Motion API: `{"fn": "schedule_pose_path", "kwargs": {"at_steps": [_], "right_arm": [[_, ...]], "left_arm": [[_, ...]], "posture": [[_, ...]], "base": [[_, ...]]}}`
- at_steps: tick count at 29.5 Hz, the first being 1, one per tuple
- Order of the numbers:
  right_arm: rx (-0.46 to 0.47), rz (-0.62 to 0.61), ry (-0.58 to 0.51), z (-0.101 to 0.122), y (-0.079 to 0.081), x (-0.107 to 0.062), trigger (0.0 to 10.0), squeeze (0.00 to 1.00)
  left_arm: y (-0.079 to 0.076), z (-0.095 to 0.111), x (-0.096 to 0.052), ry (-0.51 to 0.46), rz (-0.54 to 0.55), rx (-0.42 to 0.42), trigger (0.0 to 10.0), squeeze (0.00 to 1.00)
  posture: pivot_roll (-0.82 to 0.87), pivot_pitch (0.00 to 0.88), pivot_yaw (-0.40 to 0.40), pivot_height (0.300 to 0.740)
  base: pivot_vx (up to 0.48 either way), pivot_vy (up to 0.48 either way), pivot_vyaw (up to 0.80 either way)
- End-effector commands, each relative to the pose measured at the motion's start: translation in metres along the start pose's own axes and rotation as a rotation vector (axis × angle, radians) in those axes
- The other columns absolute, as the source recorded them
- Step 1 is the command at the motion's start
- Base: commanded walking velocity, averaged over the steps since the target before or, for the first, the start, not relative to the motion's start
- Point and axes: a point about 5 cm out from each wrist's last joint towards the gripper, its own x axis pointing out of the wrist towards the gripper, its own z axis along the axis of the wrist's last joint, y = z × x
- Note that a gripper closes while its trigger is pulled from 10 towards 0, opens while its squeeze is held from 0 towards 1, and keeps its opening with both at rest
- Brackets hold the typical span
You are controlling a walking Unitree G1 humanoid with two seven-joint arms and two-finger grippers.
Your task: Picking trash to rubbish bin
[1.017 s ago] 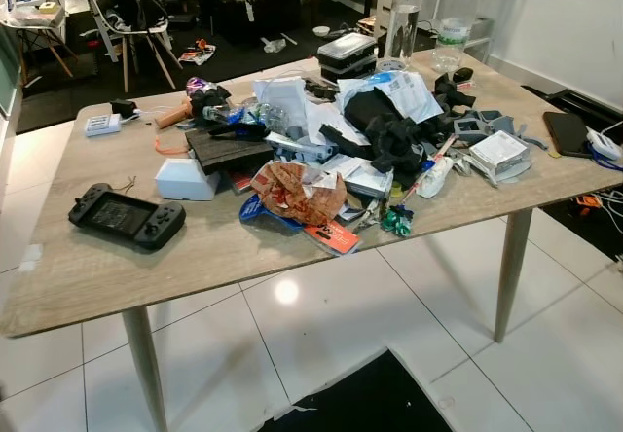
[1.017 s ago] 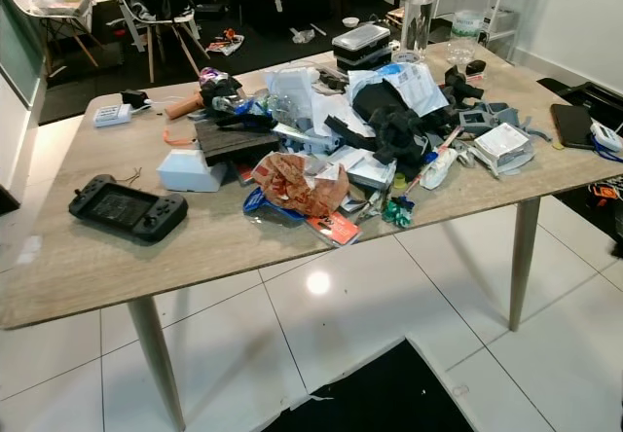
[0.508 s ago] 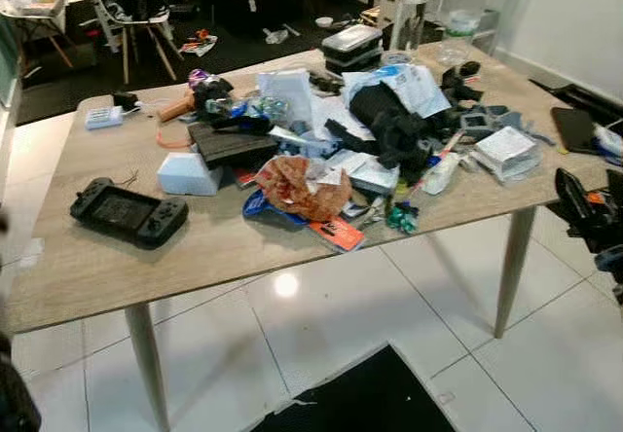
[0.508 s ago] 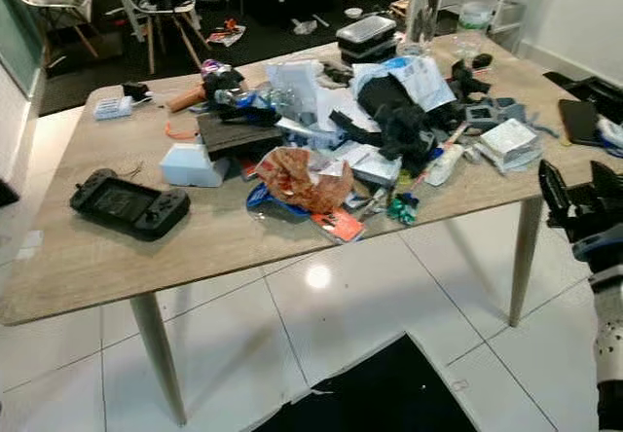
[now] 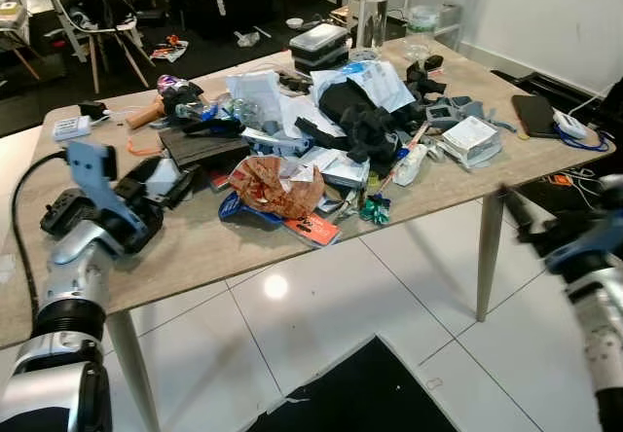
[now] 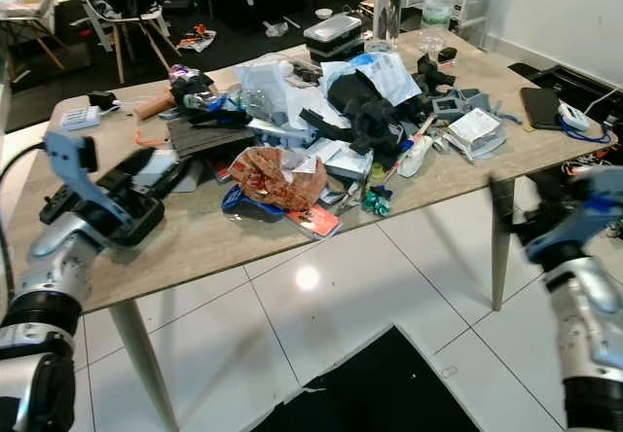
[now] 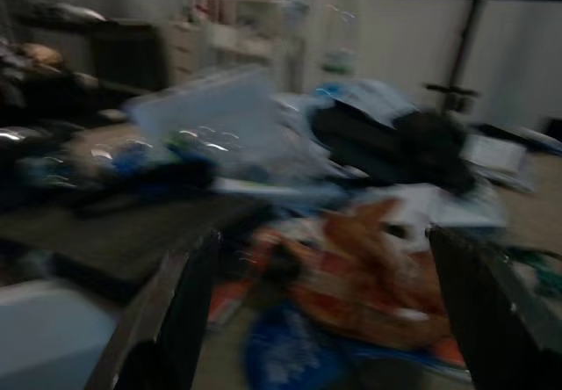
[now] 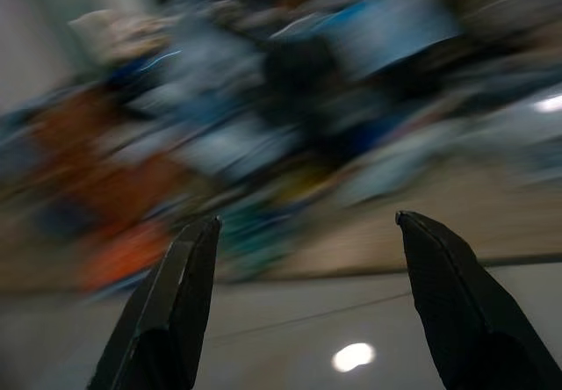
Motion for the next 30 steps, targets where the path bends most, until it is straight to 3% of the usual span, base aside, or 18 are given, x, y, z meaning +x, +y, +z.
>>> {"fn": "schedule_pose_path", "kwargs": {"at_steps": [1, 6, 7, 9, 12, 15, 20, 21, 23, 24, 30], "right_arm": [[0.002, 0.053, 0.042, -0.008, 0.011, 0.002, 10.0, 0.00], [0.026, 0.018, 0.055, -0.014, 0.010, 0.004, 10.0, 0.00], [0.026, -0.010, 0.062, -0.014, 0.004, 0.005, 10.0, 0.00], [0.024, -0.014, 0.067, -0.012, 0.003, 0.006, 10.0, 0.00], [0.036, -0.014, 0.057, -0.011, 0.003, 0.007, 10.0, 0.00], [0.054, 0.050, 0.038, -0.010, 0.014, 0.011, 10.0, 0.00], [0.062, 0.045, 0.054, -0.012, 0.012, 0.012, 10.0, 0.00], [0.045, 0.089, 0.141, -0.019, 0.014, 0.014, 10.0, 0.00], [0.038, 0.112, 0.189, -0.024, 0.015, 0.014, 10.0, 0.00], [0.036, 0.188, 0.264, -0.030, 0.021, 0.011, 10.0, 0.00], [0.022, 0.225, 0.256, -0.022, 0.023, 0.007, 10.0, 0.00]], "left_arm": [[-0.005, -0.003, -0.001, 0.011, -0.049, -0.011, 10.0, 0.00], [-0.021, -0.003, 0.002, -0.008, -0.175, -0.040, 10.0, 0.00], [-0.041, -0.006, 0.003, 0.017, -0.323, -0.046, 10.0, 0.00], [-0.051, -0.009, 0.006, 0.032, -0.382, -0.038, 10.0, 0.00], [-0.054, -0.009, 0.010, 0.028, -0.375, -0.021, 10.0, 0.00], [-0.059, -0.014, 0.019, 0.064, -0.345, 0.050, 10.0, 0.00], [-0.062, -0.018, 0.024, 0.095, -0.292, 0.097, 10.0, 0.00], [-0.066, -0.021, 0.027, 0.113, -0.273, 0.125, 10.0, 0.00], [-0.068, -0.022, 0.028, 0.117, -0.271, 0.134, 10.0, 0.00], [-0.072, -0.023, 0.031, 0.105, -0.266, 0.129, 10.0, 0.00], [-0.076, -0.025, 0.038, 0.091, -0.209, 0.163, 10.0, 0.00]], "posture": [[-0.14, 0.050, 0.096, 0.740], [-0.14, 0.046, 0.085, 0.740], [-0.14, 0.046, 0.085, 0.740], [-0.14, 0.046, 0.085, 0.740], [-0.14, 0.041, 0.081, 0.740], [-0.14, 0.041, 0.081, 0.740], [-0.14, 0.049, 0.091, 0.740], [-0.14, 0.049, 0.091, 0.740], [-0.14, 0.049, 0.091, 0.740], [-0.14, 0.054, 0.090, 0.740], [-0.12, 0.063, 0.082, 0.740]], "base": [[0.000, 0.000, 0.00], [0.000, 0.000, 0.00], [0.000, 0.000, 0.00], [0.000, 0.000, 0.00], [0.000, 0.000, 0.00], [0.000, 0.000, 0.00], [0.000, 0.000, 0.00], [0.000, 0.000, 0.00], [0.000, 0.000, 0.00], [0.000, 0.000, 0.00], [0.000, 0.000, 0.00]]}}
